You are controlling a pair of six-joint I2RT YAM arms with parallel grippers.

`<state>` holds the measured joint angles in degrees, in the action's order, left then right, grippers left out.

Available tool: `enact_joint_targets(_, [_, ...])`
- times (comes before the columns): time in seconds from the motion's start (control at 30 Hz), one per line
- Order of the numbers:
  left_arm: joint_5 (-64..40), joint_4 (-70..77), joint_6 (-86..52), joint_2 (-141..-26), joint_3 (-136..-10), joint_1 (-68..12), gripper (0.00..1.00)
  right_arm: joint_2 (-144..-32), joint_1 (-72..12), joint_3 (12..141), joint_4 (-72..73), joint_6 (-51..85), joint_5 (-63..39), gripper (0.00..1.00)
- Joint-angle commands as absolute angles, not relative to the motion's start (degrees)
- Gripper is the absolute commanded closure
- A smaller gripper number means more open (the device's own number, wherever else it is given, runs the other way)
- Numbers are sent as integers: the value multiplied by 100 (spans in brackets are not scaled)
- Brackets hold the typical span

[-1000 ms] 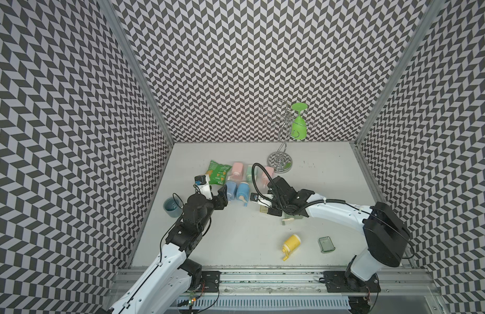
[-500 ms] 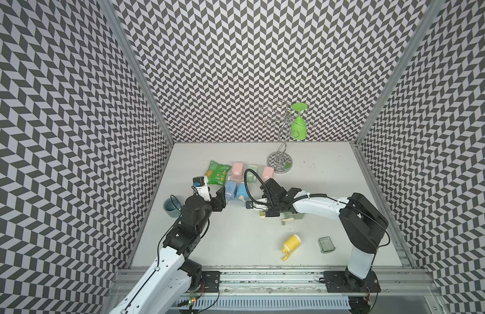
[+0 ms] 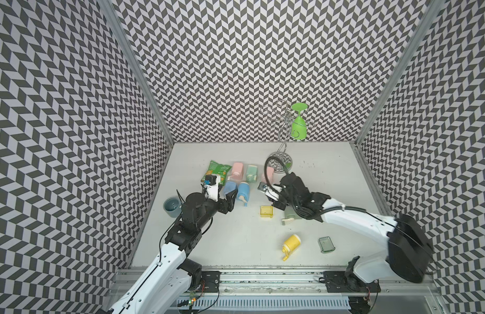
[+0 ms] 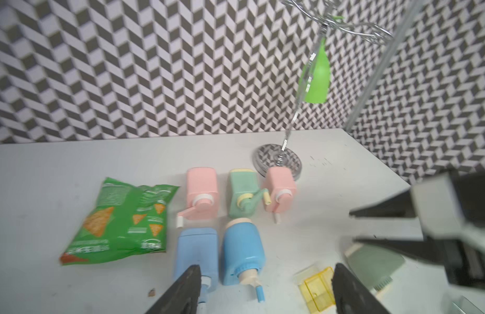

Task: Put the tray back into the pencil sharpener
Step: Place the container at the center of the board, then pick up the pencil sharpener from the center of the board.

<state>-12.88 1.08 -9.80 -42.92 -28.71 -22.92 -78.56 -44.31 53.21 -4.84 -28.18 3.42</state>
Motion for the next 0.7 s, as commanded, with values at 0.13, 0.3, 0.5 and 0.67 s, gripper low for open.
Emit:
enact_joint_targets(0.13, [-2862,628,922,-4850,-2791,-3956,12,-5963,-4096,4028,28,438,1512,74])
enact_joint_targets(0.3, [-1969,413,956,-5678,-3190,-5360,10,-5116,-4025,3769,-801,1898,2422,53])
enact_joint_targets(0.5, [-1393,380,482,-6656,-3609,-6603,4,-4703,-3863,3739,-1388,2569,2574,46])
enact_joint_targets(0.67, [-597,-505,42,-8013,-4598,-7240,2,-4729,-3841,3976,-1930,2800,2896,38])
